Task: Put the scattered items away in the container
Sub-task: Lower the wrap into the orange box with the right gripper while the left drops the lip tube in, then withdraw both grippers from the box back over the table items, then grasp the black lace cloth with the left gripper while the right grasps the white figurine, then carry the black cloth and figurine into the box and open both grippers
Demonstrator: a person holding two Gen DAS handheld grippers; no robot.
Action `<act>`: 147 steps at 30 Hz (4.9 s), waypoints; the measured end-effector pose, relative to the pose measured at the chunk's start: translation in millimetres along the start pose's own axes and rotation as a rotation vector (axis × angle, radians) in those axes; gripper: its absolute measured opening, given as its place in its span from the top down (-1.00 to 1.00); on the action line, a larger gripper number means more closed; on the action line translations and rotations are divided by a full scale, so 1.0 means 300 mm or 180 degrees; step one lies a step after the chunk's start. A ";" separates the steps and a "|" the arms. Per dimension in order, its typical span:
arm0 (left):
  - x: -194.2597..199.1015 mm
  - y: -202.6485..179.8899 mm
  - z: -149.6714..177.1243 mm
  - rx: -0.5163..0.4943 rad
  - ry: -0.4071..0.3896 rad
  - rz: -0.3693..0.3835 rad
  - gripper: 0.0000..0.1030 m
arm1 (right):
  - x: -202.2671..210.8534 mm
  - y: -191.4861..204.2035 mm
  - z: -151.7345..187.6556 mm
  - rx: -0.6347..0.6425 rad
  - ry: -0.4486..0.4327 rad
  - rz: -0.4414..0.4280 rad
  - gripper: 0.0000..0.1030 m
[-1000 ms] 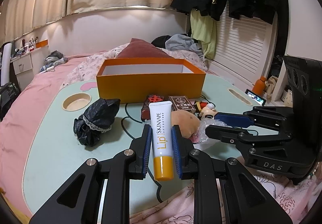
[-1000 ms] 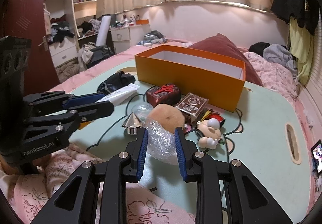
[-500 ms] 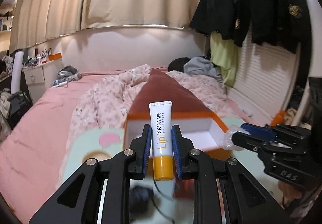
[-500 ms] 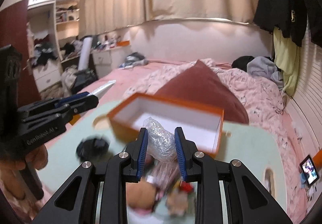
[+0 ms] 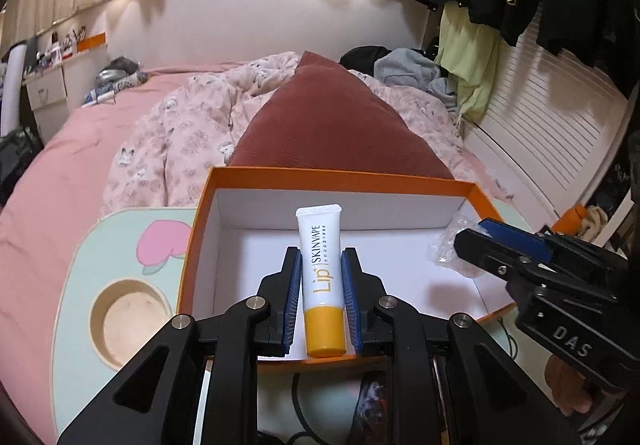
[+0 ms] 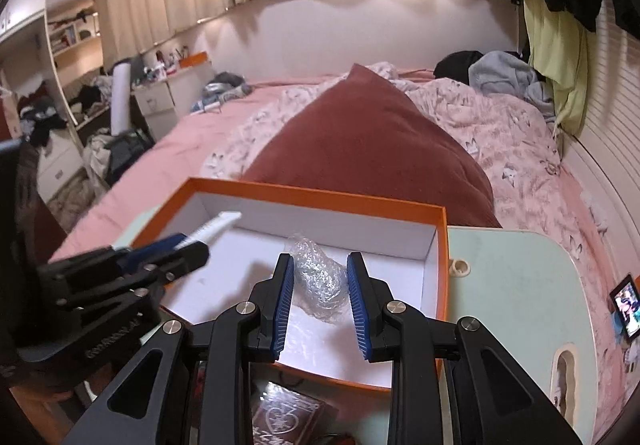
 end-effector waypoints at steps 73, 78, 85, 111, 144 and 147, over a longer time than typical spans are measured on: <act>0.265 0.179 0.313 -0.0029 -0.0163 -0.0599 -0.42 | 0.175 0.045 0.403 0.0092 0.0368 0.0167 0.20; 0.155 0.166 0.289 -0.0155 0.0135 -0.0476 -0.42 | 0.180 0.050 0.410 0.0093 0.0341 0.0091 0.20; 0.150 0.141 0.299 -0.0213 0.0141 -0.0327 0.11 | 0.191 0.056 0.409 0.0083 0.0289 0.0110 0.20; 0.426 0.006 0.423 -0.0056 -0.0596 0.0129 0.11 | 0.242 0.175 0.420 0.0494 0.0053 0.0041 0.20; 0.404 0.003 0.438 -0.0074 -0.0512 0.0146 0.11 | 0.222 0.178 0.432 0.0504 0.0090 0.0045 0.20; 0.403 0.003 0.438 -0.0075 -0.0510 0.0148 0.11 | 0.222 0.179 0.431 0.0505 0.0091 0.0045 0.20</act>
Point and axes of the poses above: each gripper's, at about its wrist camera, not at the fingertips, and x roughly against the way its jaws point, y to its left, z to its underside, the point moved 4 cm from there along -x, roughly the way its jaws point, and after that the axes turned 14 degrees about -z, right-handed, at the moved point
